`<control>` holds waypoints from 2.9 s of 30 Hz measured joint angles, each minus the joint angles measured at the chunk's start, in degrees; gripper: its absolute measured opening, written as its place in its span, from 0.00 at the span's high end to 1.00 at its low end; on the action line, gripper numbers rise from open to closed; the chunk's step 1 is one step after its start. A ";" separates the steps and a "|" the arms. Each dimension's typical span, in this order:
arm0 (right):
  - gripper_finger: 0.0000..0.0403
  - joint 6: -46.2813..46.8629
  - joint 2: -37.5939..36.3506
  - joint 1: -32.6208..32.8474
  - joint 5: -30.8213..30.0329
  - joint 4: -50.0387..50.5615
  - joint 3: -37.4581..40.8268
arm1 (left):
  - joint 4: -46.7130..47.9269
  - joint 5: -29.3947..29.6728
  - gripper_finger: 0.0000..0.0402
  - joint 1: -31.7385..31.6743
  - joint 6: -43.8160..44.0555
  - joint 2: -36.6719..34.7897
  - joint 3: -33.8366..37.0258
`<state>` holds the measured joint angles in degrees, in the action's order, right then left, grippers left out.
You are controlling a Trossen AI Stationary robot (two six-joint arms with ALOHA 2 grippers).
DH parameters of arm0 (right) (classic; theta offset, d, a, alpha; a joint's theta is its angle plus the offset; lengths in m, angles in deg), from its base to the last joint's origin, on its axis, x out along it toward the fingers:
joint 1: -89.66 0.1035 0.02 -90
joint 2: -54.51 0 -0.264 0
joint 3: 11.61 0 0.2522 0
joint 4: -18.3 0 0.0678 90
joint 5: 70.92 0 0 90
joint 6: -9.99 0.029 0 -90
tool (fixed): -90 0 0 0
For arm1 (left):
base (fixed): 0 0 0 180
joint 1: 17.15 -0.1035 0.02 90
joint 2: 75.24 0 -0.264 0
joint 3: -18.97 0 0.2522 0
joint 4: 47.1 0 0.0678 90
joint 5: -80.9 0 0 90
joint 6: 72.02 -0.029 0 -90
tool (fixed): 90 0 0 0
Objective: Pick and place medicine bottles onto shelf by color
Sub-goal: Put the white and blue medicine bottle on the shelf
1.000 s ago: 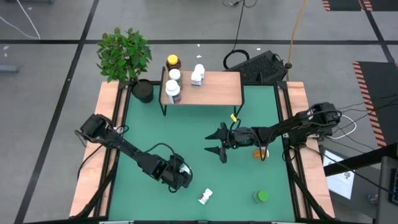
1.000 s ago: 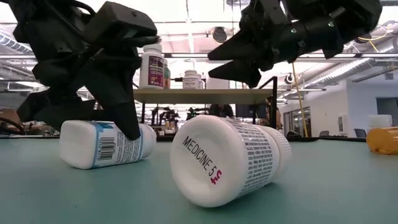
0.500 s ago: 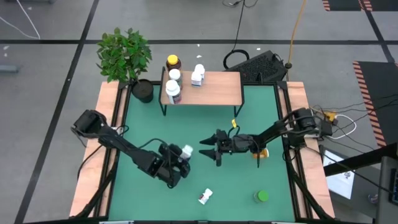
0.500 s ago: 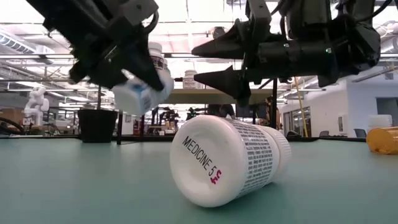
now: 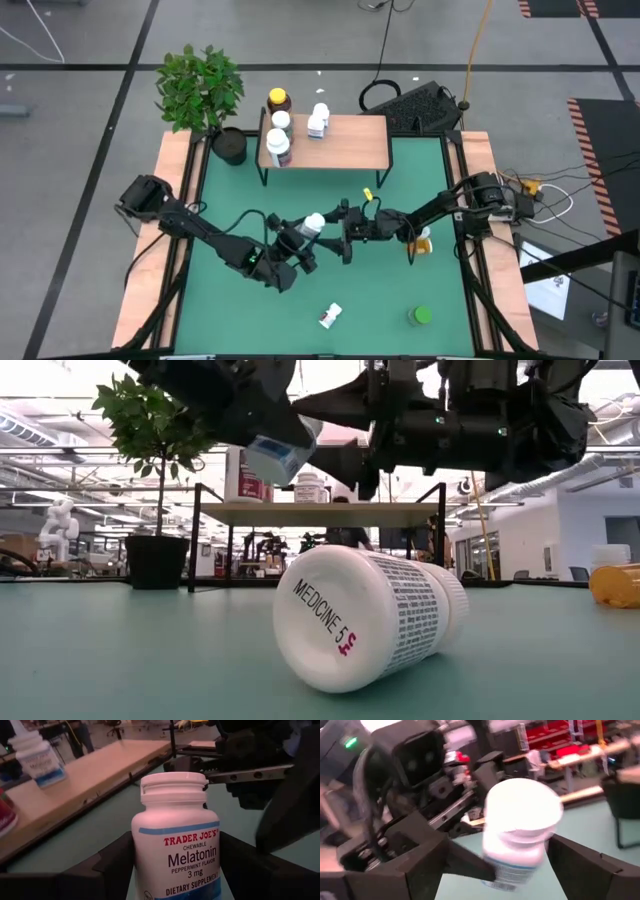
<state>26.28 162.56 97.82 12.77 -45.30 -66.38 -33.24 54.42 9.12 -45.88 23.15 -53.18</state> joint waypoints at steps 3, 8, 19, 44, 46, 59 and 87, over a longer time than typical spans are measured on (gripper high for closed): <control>0.24 -2.10 -0.01 0.00 -0.45 -0.45 -0.75 | -2.55 0.86 0.36 -0.40 -3.21 -0.07 0.00; 0.35 -2.07 -0.02 -0.02 -3.01 -0.71 -0.80 | -3.24 1.10 0.36 -0.66 -4.73 -0.07 0.00; 0.60 -2.14 -0.02 -1.06 -2.99 -0.68 -0.80 | -3.04 1.37 0.36 -0.74 -5.05 -0.07 0.00; 0.38 -2.24 -0.02 -1.07 -8.63 -3.85 -0.93 | -2.93 0.86 0.36 -0.79 -4.84 -0.09 -0.11; 0.43 -2.36 -0.02 -1.07 -8.60 -3.84 -0.93 | -2.88 0.68 0.36 -1.03 -4.84 -0.09 -0.11; 0.60 -7.89 -0.25 -1.70 -8.56 -1.71 -0.84 | 0.25 -3.55 0.33 -2.78 -4.95 -0.09 -0.10; 0.59 -30.74 -24.46 -19.21 3.97 57.96 -12.92 | 28.43 -12.26 0.32 -2.12 13.65 -8.46 -0.09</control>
<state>-4.46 138.09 78.61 16.74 12.66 -79.30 -4.81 42.16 7.00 -32.23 14.69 -53.27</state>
